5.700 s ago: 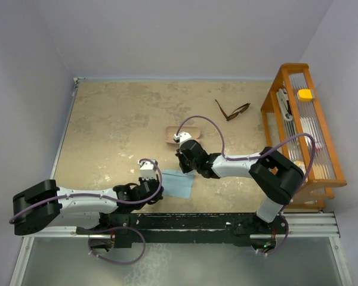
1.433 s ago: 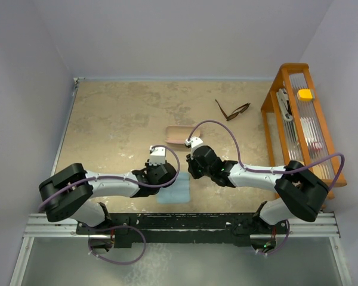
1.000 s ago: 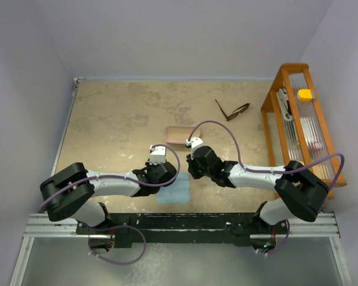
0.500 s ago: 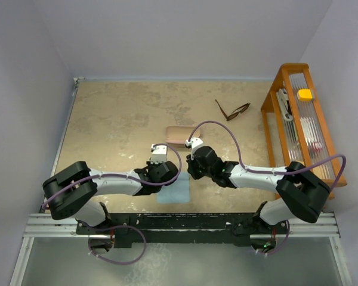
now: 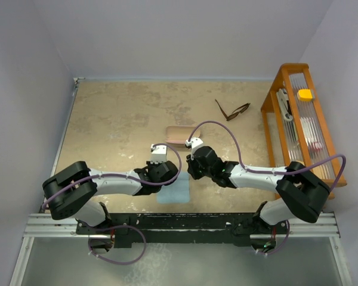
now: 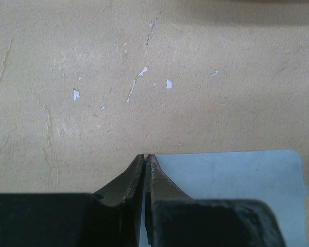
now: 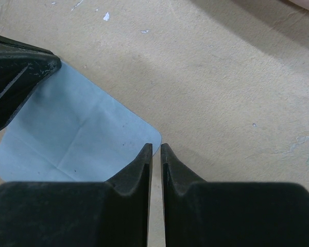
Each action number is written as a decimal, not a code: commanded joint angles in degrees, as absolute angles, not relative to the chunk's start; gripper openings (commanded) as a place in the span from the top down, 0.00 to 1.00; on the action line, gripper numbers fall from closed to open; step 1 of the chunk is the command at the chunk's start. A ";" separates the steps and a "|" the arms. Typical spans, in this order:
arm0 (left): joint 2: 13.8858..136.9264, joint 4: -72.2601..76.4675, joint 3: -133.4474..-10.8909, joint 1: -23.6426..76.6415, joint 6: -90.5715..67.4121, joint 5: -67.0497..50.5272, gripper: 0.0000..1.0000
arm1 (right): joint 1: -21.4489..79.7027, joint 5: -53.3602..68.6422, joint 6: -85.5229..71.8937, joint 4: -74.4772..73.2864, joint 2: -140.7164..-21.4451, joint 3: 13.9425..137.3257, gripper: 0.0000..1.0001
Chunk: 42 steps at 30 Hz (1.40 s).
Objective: Organize the sunglasses
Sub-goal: Fold the glasses cleaning cloth at the center of the board.
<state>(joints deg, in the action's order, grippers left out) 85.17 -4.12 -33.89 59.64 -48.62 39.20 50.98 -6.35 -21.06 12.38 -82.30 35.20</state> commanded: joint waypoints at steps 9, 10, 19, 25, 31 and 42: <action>82.25 -5.96 -34.15 60.03 -48.50 35.96 1.00 | 50.88 -3.18 -21.54 13.90 -83.07 36.54 0.82; 82.28 -5.71 -34.04 60.03 -48.38 35.84 1.00 | 50.89 -3.24 -21.68 13.49 -83.52 36.87 0.82; 82.44 -4.54 -33.54 60.03 -48.19 35.31 1.00 | 50.86 -4.07 -21.60 13.10 -86.29 38.59 0.70; 82.17 -4.18 -33.10 60.00 -48.18 35.41 1.00 | 50.89 -5.44 -21.64 12.61 -87.38 39.70 0.70; 81.41 -3.85 -32.16 60.00 -48.62 35.60 1.00 | 51.26 -6.33 -21.46 12.34 -88.49 39.74 0.70; 80.25 -2.75 -30.92 60.01 -48.89 35.08 1.00 | 55.09 -11.94 -20.75 9.57 -91.31 41.63 0.70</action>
<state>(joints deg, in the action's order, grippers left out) 81.91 -3.95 -31.88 59.77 -48.66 35.81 52.95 -7.57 -21.41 12.23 -89.95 39.18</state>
